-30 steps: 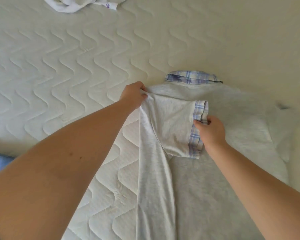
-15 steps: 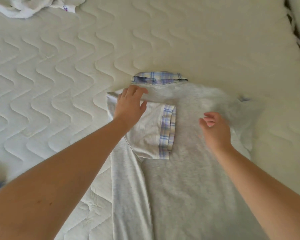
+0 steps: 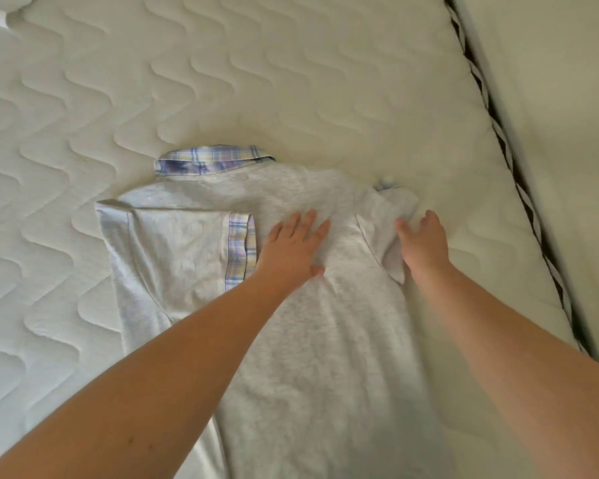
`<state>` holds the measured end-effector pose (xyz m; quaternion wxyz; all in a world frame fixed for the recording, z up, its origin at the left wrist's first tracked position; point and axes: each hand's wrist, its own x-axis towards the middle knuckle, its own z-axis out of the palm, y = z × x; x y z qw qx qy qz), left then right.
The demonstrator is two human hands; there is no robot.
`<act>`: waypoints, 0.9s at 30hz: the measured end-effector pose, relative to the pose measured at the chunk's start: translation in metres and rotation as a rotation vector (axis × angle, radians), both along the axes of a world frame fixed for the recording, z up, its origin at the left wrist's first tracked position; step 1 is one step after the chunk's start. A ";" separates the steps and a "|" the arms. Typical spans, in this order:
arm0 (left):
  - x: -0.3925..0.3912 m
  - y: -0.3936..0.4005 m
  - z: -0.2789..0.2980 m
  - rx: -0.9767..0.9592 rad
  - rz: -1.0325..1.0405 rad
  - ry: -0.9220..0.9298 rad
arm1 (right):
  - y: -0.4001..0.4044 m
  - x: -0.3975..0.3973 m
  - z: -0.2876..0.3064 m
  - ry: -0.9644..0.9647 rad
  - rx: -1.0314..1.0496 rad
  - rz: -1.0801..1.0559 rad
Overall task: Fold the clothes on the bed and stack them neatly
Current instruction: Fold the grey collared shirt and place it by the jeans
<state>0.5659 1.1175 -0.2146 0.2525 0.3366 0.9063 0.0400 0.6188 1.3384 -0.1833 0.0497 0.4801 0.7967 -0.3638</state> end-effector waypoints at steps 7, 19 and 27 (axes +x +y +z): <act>-0.003 0.007 -0.003 -0.039 0.005 0.005 | 0.005 -0.011 0.007 0.047 -0.243 0.117; -0.041 0.002 0.040 0.493 0.643 -0.639 | -0.082 0.017 0.057 0.575 0.060 0.582; -0.029 -0.016 0.043 0.531 1.207 -0.796 | -0.083 0.040 0.027 0.240 0.050 0.424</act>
